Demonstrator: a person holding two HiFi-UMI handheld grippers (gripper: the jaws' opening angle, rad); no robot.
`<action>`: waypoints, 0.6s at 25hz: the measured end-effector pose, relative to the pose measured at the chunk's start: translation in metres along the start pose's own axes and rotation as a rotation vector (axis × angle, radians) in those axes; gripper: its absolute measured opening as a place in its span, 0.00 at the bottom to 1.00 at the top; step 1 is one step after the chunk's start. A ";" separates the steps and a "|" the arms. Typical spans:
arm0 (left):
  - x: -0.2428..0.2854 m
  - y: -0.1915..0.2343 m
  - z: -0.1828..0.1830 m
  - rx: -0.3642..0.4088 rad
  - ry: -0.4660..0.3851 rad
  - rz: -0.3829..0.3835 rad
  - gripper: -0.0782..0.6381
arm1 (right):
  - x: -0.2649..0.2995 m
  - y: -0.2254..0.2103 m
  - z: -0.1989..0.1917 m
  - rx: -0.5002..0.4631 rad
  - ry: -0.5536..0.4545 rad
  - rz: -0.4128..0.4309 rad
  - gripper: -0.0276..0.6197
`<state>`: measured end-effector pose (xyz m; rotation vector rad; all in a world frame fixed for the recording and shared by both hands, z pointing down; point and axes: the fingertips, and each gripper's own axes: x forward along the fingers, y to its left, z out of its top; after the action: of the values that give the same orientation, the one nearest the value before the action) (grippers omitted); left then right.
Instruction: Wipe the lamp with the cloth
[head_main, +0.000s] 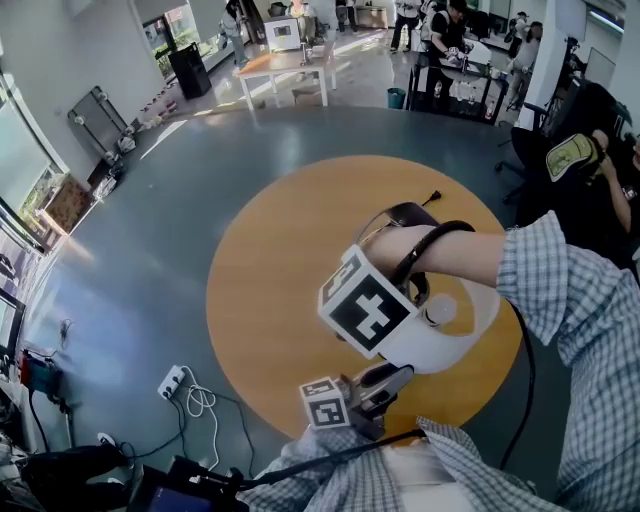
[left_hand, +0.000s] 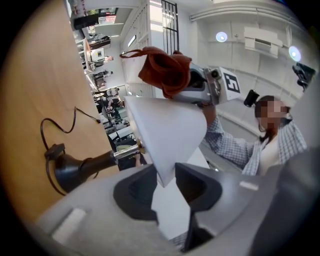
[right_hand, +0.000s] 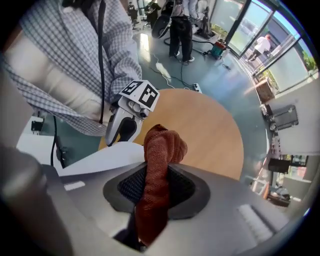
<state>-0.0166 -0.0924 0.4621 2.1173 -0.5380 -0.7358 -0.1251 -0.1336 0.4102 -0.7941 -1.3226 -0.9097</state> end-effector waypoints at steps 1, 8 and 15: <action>0.001 -0.001 0.000 0.000 -0.002 0.001 0.27 | -0.001 0.003 0.006 -0.036 0.021 -0.021 0.20; 0.003 -0.003 0.007 0.011 -0.005 0.000 0.26 | -0.006 0.013 0.031 -0.275 0.195 -0.320 0.20; -0.001 -0.001 0.013 0.002 0.004 0.002 0.26 | -0.021 0.049 0.039 -0.246 0.194 -0.531 0.20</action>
<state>-0.0265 -0.0987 0.4553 2.1192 -0.5394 -0.7299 -0.0989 -0.0749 0.3941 -0.5235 -1.2834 -1.5533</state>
